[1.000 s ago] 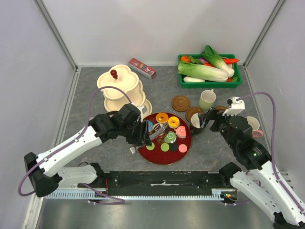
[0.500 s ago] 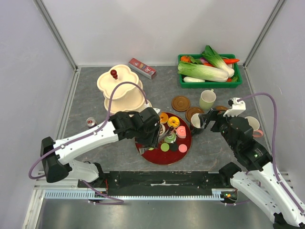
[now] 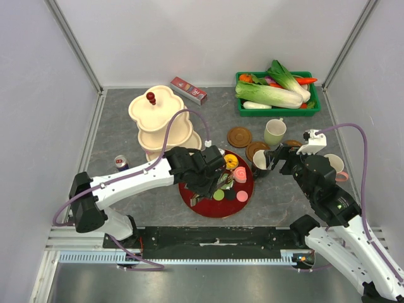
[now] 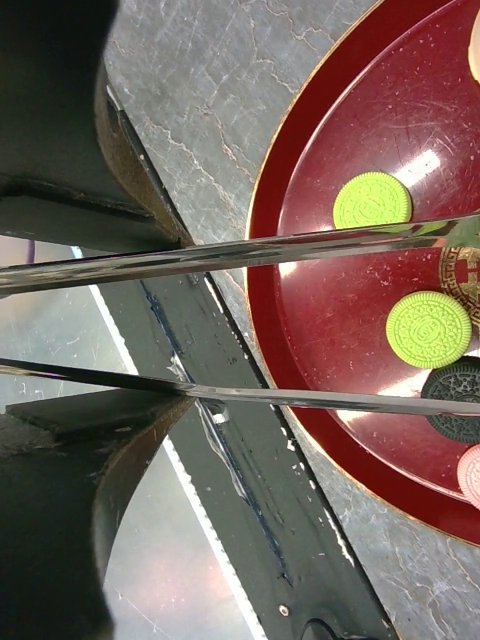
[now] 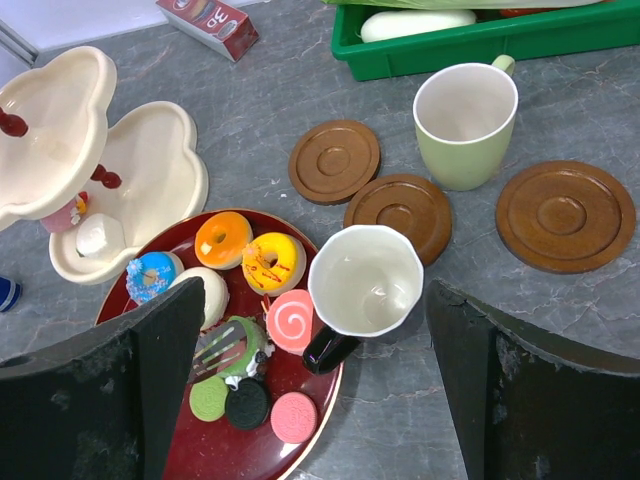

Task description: Serve the afternoon tea

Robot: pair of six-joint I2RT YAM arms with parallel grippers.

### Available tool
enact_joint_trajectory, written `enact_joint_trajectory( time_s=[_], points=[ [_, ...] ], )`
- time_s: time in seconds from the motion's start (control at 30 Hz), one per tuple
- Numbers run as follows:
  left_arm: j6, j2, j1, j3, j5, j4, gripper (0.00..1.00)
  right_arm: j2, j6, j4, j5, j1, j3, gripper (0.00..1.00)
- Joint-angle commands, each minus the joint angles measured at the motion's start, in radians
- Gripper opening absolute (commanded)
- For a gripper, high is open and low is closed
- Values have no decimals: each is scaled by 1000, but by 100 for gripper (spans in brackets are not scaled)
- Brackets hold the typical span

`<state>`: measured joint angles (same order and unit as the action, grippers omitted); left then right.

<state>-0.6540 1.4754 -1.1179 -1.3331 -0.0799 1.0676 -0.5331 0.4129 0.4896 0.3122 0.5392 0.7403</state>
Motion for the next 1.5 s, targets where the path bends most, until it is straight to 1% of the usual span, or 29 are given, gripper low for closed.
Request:
enact_joint_trajectory(
  time_s=[0.0,0.3,0.67,0.87,1.13,1.4,1.47],
  points=[
    [50,19,-14,-49,-20,15,59,4,-19,-5,19,1,8,98],
    [80,63,-33,-90,32,18,60,2,-20,-3,18,2,5,98],
    [96,151,-65,-153,-37,100,60,13,-23,-6,22,2,1,98],
    [90,168,-72,-193,-69,101,54,13,-22,-3,22,2,1,98],
    [82,175,-71,-196,-89,100,51,13,-23,-5,24,1,1,98],
    [90,198,-71,-196,-84,109,51,15,-23,-5,30,1,-2,98],
    [90,201,-71,-199,-84,109,47,15,-22,-5,30,2,-2,98]
  ],
)
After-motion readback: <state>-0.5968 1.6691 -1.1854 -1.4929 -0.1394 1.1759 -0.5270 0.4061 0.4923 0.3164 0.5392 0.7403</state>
